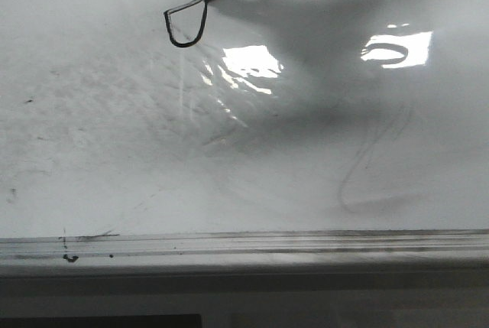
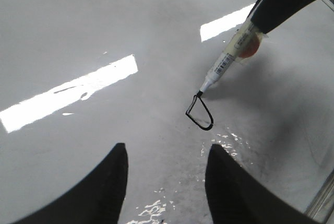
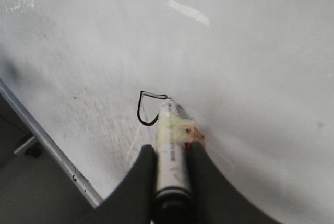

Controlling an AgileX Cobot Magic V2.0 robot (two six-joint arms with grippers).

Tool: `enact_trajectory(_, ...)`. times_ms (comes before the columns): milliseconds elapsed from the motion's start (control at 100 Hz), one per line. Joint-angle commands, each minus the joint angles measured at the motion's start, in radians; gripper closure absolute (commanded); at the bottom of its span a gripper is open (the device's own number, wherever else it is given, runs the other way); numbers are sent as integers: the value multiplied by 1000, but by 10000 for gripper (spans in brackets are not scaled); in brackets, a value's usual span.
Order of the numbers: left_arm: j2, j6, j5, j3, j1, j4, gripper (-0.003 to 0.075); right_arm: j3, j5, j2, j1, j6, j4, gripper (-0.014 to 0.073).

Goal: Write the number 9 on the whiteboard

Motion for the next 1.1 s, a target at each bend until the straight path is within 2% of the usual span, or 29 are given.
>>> enact_trajectory(0, 7, -8, -84, -31, 3, -14, 398, -10, 0, -5, -6, 7, 9, 637)
enact_trajectory(130, 7, -8, -83, -31, 3, -14, 398, 54, 66, -5, 7, 7, 57, 637)
enact_trajectory(280, 29, -8, -79, -31, -3, -14, 398, 82, 57, -5, 40, 7, 67, 637)
enact_trajectory(380, 73, -8, -81, -31, -51, 7, 398, 64, 34, -11, 82, 7, 77, 637)
enact_trajectory(500, 180, -32, -84, -31, -164, 11, 398, 51, 29, -11, 149, 7, 82, 637)
enact_trajectory(580, 273, -21, -151, -31, -241, 27, 398, 51, 26, -9, 191, 23, 82, 637)
enact_trajectory(660, 358, 4, -253, -31, -274, 29, 398, 51, 26, -7, 222, 37, 82, 637)
enact_trajectory(790, 466, 4, -360, -40, -276, 18, 398, 51, 30, -2, 257, 41, 98, 637)
enact_trajectory(1090, 593, 4, -437, -82, -280, 40, 416, 51, 29, 7, 274, 44, 128, 637)
